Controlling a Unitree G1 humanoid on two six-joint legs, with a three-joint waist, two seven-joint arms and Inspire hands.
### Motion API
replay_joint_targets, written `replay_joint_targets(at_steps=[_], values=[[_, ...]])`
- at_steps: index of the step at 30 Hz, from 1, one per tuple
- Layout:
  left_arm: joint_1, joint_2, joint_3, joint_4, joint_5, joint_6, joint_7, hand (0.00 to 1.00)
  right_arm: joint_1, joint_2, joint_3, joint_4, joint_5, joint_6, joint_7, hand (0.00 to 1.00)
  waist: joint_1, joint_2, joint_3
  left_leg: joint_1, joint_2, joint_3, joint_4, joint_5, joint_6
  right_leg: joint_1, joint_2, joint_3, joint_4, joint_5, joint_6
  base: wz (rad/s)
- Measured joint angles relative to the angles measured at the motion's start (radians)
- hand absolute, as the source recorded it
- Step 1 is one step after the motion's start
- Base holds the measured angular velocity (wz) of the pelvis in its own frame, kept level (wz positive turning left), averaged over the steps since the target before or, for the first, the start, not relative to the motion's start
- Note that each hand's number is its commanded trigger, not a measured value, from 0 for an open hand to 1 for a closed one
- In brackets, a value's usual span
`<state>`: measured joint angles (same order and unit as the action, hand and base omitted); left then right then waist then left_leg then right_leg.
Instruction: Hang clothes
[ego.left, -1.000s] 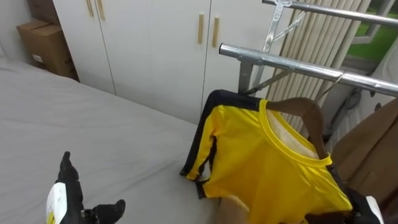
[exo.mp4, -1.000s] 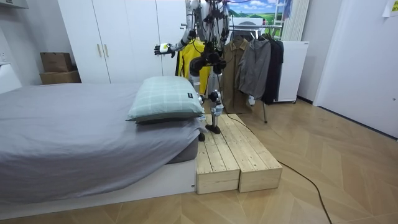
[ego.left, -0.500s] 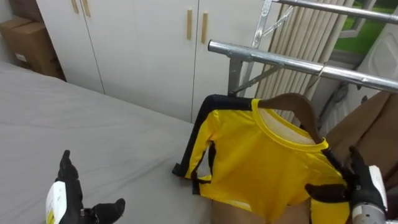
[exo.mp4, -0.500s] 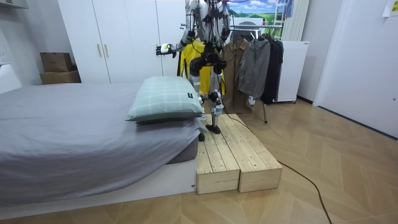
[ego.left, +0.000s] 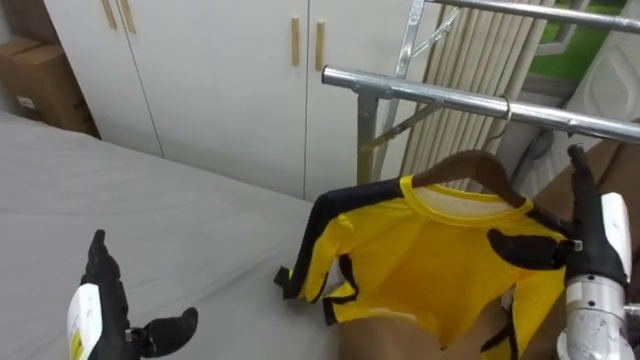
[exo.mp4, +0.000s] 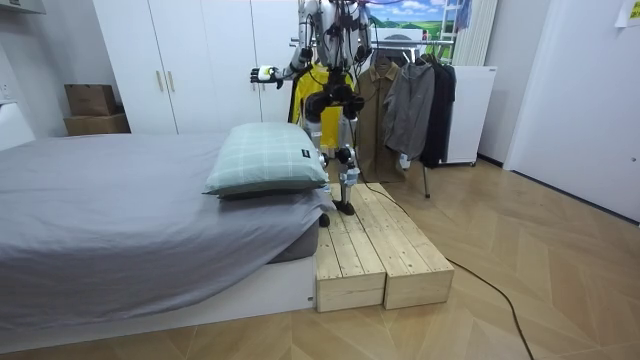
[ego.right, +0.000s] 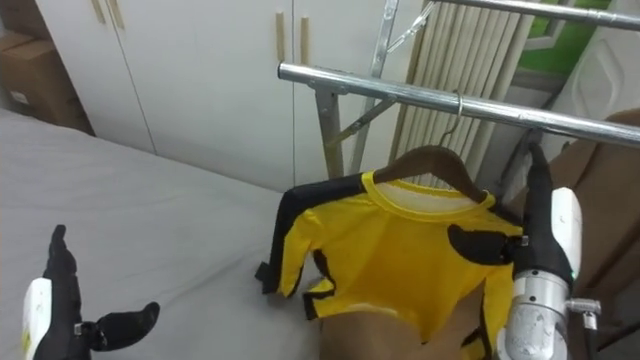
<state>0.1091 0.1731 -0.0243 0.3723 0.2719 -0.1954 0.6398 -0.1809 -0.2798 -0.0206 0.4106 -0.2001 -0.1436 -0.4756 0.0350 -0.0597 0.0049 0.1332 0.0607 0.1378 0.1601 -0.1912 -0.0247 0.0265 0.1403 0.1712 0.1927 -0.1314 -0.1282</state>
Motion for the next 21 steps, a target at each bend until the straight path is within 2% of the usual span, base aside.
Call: replay_joint_targets(at_steps=[3, 6, 14, 21], values=[[0.000, 0.000, -0.002, 0.000, 0.000, -0.003, 0.000, 0.00, 0.000, 0.000, 0.000, -0.004, -0.001, 0.000, -0.021, 0.00, -0.004, 0.004, 0.0016, 0.001, 0.000, 0.004, 0.000, 0.000, 0.000, -0.005, 0.002, 0.008, 0.005, 0.000, 0.000, -0.09], [0.000, 0.000, -0.003, 0.001, 0.000, -0.006, 0.000, 0.00, 0.003, 0.000, -0.001, -0.044, 0.000, -0.008, -0.039, 0.00, -0.005, 0.013, 0.0072, 0.002, 0.000, 0.016, 0.000, 0.000, 0.000, -0.009, 0.004, 0.019, 0.011, 0.000, 0.000, -0.10], [0.000, 0.000, -0.002, 0.001, -0.004, -0.011, 0.001, 0.00, 0.019, 0.000, 0.000, -0.073, -0.001, -0.032, -0.060, 0.00, -0.004, 0.016, 0.0085, 0.002, 0.000, 0.018, 0.000, 0.000, 0.000, -0.009, 0.004, 0.018, 0.010, 0.000, 0.000, 0.00], [0.001, -0.005, -0.005, 0.000, -0.004, -0.011, 0.007, 0.00, 0.093, 0.000, 0.000, -0.082, -0.010, -0.032, -0.084, 0.00, -0.008, 0.017, 0.0075, 0.001, 0.000, 0.025, 0.000, 0.000, 0.000, -0.010, 0.004, 0.022, 0.009, -0.001, 0.001, -0.01]])
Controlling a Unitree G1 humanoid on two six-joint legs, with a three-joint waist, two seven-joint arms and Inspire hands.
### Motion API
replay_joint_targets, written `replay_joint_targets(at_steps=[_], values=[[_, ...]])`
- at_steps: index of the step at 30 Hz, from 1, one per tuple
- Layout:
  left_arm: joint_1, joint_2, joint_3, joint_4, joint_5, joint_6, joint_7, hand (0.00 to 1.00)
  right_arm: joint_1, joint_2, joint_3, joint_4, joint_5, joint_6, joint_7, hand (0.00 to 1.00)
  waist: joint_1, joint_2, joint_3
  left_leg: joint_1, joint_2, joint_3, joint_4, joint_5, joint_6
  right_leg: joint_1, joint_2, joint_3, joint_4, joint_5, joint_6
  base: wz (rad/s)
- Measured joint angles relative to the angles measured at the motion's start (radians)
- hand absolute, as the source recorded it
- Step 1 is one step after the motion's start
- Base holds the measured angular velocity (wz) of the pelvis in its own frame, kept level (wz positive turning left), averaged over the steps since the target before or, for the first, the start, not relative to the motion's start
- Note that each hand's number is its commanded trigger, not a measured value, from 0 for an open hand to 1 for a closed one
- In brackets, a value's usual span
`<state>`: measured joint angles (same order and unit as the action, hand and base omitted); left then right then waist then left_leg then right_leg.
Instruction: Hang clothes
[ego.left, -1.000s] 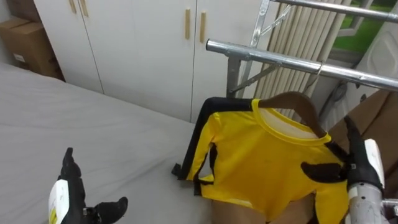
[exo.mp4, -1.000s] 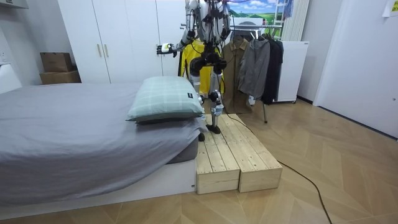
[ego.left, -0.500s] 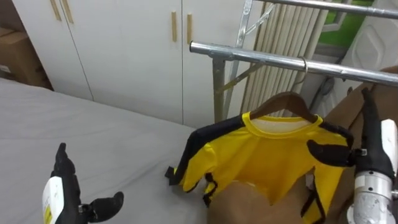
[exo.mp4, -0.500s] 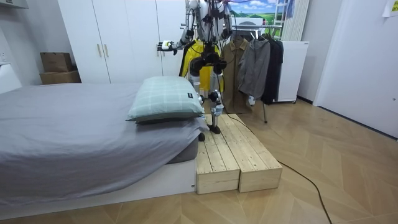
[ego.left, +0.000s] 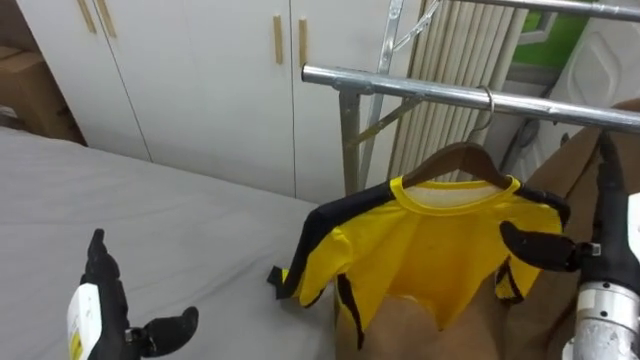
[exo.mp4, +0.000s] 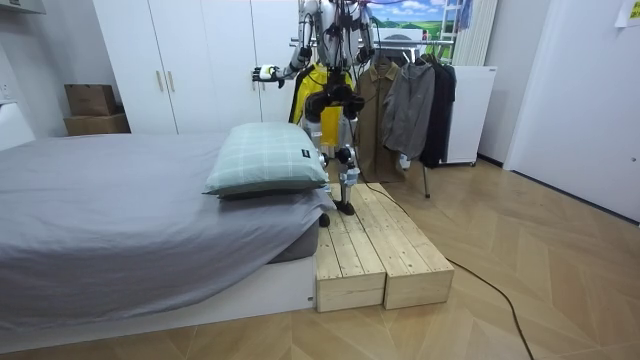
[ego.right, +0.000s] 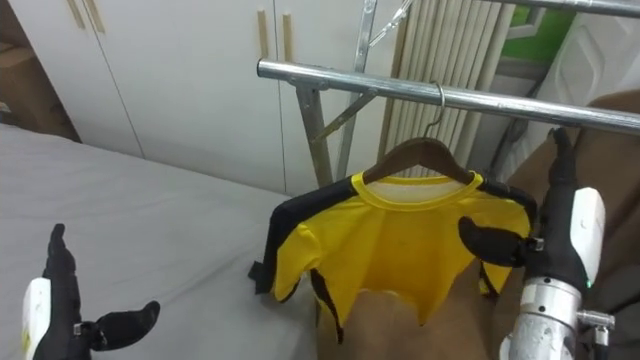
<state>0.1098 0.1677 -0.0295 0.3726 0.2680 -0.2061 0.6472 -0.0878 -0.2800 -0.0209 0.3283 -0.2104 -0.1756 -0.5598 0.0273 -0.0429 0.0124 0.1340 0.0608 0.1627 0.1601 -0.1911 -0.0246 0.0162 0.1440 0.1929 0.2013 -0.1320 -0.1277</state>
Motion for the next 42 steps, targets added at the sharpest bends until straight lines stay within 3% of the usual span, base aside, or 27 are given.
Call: replay_joint_targets(at_steps=[8, 15, 19, 21, 25, 30, 38, 42], values=[[0.013, 0.000, -0.030, 0.063, 0.009, 0.001, -0.050, 0.00, 0.068, 0.003, 0.001, 0.079, 0.014, 0.000, -0.016, 0.00, 0.001, -0.001, -0.0025, 0.006, 0.000, 0.000, 0.000, 0.000, 0.000, 0.002, 0.001, 0.011, 0.002, 0.000, 0.000, -0.02], [0.048, -0.001, -0.030, 0.111, 0.007, 0.017, -0.116, 0.00, 0.132, 0.051, 0.000, 0.177, 0.107, 0.003, 0.023, 0.00, 0.000, 0.003, -0.0035, 0.006, 0.000, -0.002, 0.000, 0.000, 0.000, -0.004, 0.004, 0.027, 0.002, 0.000, 0.001, -0.06], [0.071, 0.000, -0.032, 0.139, 0.001, 0.017, -0.156, 0.00, 0.174, 0.060, 0.009, 0.217, 0.255, -0.003, 0.079, 0.00, -0.002, 0.006, -0.0054, 0.014, 0.000, -0.001, -0.002, 0.000, 0.000, 0.002, 0.006, 0.039, 0.001, 0.000, 0.001, -0.10], [0.091, 0.000, -0.036, 0.151, 0.002, 0.014, -0.159, 0.00, 0.192, 0.080, 0.010, 0.252, 0.328, -0.010, 0.102, 0.00, -0.021, 0.007, -0.0052, 0.015, 0.000, -0.004, -0.002, 0.000, 0.000, 0.003, 0.006, 0.040, 0.001, 0.000, 0.001, 0.00], [0.109, 0.000, -0.044, 0.286, 0.007, 0.010, -0.193, 0.00, 0.219, 0.120, 0.008, 0.441, 0.457, -0.008, 0.185, 0.00, -0.055, 0.017, -0.0110, 0.015, 0.000, -0.003, -0.008, 0.000, 0.000, 0.005, 0.007, 0.040, 0.000, 0.000, 0.000, 0.00], [0.135, -0.002, -0.044, 0.366, 0.039, 0.010, -0.264, 0.00, 0.249, 0.135, -0.001, 0.641, 0.556, -0.006, 0.302, 0.00, -0.081, 0.030, -0.0073, 0.010, 0.000, -0.002, -0.010, 0.000, 0.000, 0.002, 0.004, 0.031, -0.013, -0.001, 0.001, 0.04], [0.116, -0.005, -0.051, 0.535, 0.038, 0.006, -0.351, 0.00, 0.267, 0.139, 0.033, 0.795, 0.555, 0.003, 0.438, 0.00, -0.080, 0.036, -0.0098, 0.011, -0.001, -0.007, -0.012, 0.000, 0.000, 0.002, 0.005, 0.035, -0.015, -0.002, 0.001, -0.01], [0.097, -0.022, -0.050, 0.632, 0.022, 0.006, -0.378, 0.00, 0.262, 0.152, 0.047, 0.845, 0.505, 0.004, 0.468, 0.00, -0.074, 0.036, -0.0100, 0.010, -0.002, -0.012, -0.015, 0.000, 0.000, 0.002, 0.003, 0.026, -0.018, -0.002, 0.001, 0.06]])
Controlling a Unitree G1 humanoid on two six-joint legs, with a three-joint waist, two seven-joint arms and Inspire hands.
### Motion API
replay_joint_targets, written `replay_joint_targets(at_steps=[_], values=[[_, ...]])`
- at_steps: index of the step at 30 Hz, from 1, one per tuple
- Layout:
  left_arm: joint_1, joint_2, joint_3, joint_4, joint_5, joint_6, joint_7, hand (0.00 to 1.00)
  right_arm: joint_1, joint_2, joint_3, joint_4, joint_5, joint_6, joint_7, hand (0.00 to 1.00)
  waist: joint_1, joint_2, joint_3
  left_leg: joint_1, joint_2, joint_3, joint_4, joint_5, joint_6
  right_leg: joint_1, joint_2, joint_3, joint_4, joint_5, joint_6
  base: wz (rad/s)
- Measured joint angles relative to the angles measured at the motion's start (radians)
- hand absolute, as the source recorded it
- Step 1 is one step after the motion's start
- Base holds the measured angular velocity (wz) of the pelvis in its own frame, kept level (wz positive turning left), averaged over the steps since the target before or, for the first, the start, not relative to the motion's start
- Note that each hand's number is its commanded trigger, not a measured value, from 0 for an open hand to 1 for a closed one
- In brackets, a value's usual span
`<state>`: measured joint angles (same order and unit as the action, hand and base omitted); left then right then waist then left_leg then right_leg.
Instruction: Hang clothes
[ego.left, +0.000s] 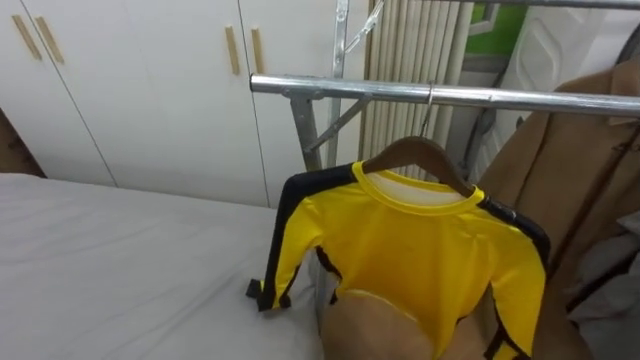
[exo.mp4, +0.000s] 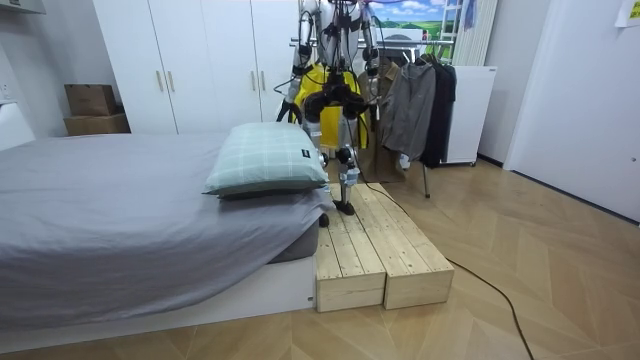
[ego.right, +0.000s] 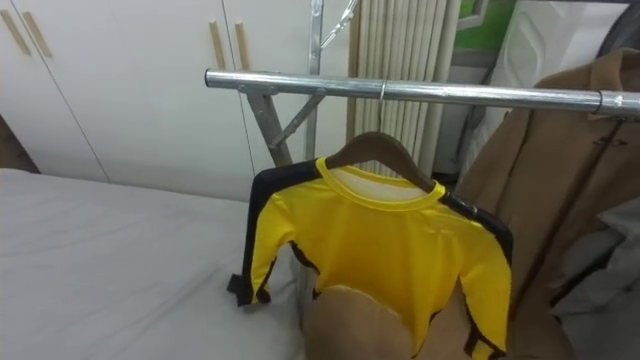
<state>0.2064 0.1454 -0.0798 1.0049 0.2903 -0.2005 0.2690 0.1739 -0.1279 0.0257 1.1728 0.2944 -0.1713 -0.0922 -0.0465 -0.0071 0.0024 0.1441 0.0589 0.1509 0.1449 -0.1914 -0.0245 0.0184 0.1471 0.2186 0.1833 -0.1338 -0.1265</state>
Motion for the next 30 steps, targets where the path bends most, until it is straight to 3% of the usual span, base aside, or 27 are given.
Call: replay_joint_targets(at_steps=[17, 25, 30], values=[[-0.011, -0.020, 0.055, 0.045, -0.005, 0.019, -0.015, 0.00, 0.001, 0.005, -0.001, 0.028, -0.056, 0.085, 0.021, 0.00, 0.007, 0.001, -0.0085, 0.001, 0.000, -0.019, 0.000, 0.000, 0.000, 0.001, -0.001, -0.016, 0.003, -0.002, -0.001, 0.01], [-0.024, -0.031, 0.072, 0.054, -0.005, 0.027, -0.015, 0.00, -0.008, 0.006, -0.001, 0.033, -0.048, 0.130, 0.018, 0.00, 0.021, 0.000, -0.0040, 0.002, 0.000, -0.023, 0.000, 0.000, 0.000, 0.003, -0.002, -0.023, 0.005, -0.002, -0.001, 0.01], [-0.029, -0.038, 0.080, 0.055, -0.005, 0.026, -0.015, 0.00, -0.018, 0.007, 0.000, 0.041, -0.026, 0.129, 0.017, 0.00, 0.025, -0.001, -0.0044, 0.002, 0.000, -0.026, -0.001, 0.000, 0.000, 0.006, -0.003, -0.023, 0.003, -0.002, -0.001, 0.01]])
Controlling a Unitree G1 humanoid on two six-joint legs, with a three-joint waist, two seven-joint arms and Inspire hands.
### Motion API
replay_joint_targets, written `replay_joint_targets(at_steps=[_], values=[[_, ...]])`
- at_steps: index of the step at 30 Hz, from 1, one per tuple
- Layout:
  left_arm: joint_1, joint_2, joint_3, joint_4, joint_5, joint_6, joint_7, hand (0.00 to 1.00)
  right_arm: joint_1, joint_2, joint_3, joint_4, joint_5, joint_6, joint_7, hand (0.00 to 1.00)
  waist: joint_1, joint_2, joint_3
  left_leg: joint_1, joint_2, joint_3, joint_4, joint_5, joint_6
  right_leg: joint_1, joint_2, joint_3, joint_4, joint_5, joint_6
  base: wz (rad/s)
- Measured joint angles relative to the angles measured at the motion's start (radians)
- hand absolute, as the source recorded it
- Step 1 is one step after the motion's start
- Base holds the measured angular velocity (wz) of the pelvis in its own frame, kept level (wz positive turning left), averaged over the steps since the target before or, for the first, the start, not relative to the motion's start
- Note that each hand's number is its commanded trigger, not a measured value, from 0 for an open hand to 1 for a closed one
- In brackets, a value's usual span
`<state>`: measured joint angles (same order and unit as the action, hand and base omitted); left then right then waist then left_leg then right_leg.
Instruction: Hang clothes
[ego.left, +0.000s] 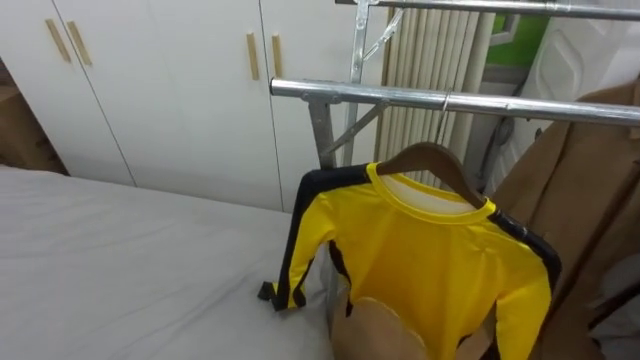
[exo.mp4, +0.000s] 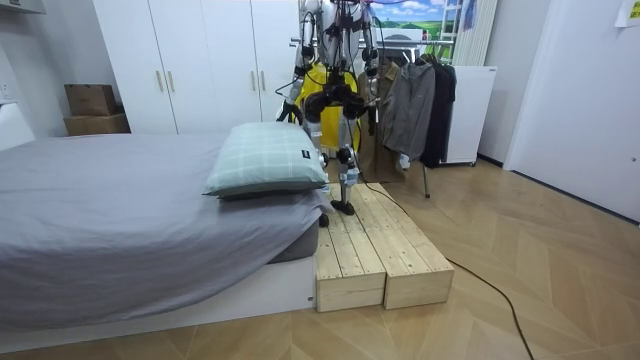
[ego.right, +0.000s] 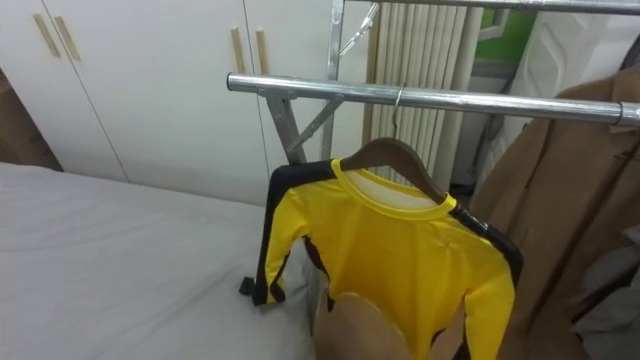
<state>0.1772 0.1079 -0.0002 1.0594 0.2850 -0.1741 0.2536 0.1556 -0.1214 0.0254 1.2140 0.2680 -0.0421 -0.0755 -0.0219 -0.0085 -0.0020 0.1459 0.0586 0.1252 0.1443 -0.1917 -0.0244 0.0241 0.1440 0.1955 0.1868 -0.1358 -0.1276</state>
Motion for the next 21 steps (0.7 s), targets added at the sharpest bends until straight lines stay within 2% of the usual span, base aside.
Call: replay_joint_targets(at_steps=[4, 9, 13, 19, 21], values=[[-0.029, -0.011, 0.026, 0.004, 0.002, 0.001, 0.000, 0.00, -0.010, 0.001, 0.002, 0.018, 0.000, -0.001, 0.006, 0.00, 0.001, -0.003, -0.0016, 0.000, 0.000, -0.007, 0.000, 0.000, 0.000, 0.001, -0.001, -0.012, -0.001, -0.001, -0.001, 0.03], [-0.030, -0.010, 0.038, -0.037, 0.002, 0.001, 0.028, 0.00, -0.019, 0.000, 0.002, 0.021, 0.001, -0.005, 0.015, 0.00, 0.003, -0.003, 0.0001, -0.004, 0.000, -0.024, 0.000, 0.000, 0.000, 0.004, -0.002, -0.019, -0.002, -0.003, -0.002, 0.09], [-0.029, -0.006, 0.037, -0.063, 0.004, 0.001, 0.063, 0.00, -0.028, 0.000, 0.002, 0.022, 0.000, -0.031, 0.015, 0.00, 0.001, 0.004, 0.0021, -0.004, -0.001, -0.031, 0.000, 0.000, 0.000, 0.006, -0.003, -0.024, -0.004, -0.003, -0.002, 0.05], [-0.029, 0.002, 0.037, -0.106, 0.013, -0.002, 0.111, 0.00, -0.039, 0.000, 0.001, 0.022, -0.013, -0.037, 0.028, 0.00, 0.002, 0.011, 0.0022, -0.007, -0.002, -0.046, 0.000, 0.000, 0.000, 0.010, -0.004, -0.032, -0.009, -0.003, -0.002, 0.06], [-0.029, 0.002, 0.036, -0.111, 0.013, -0.007, 0.133, 0.00, -0.038, 0.000, 0.001, 0.022, -0.019, -0.052, 0.035, 0.00, 0.002, 0.014, 0.0017, -0.010, -0.002, -0.049, 0.000, 0.000, 0.000, 0.010, -0.005, -0.034, -0.013, -0.002, -0.003, 0.05]])
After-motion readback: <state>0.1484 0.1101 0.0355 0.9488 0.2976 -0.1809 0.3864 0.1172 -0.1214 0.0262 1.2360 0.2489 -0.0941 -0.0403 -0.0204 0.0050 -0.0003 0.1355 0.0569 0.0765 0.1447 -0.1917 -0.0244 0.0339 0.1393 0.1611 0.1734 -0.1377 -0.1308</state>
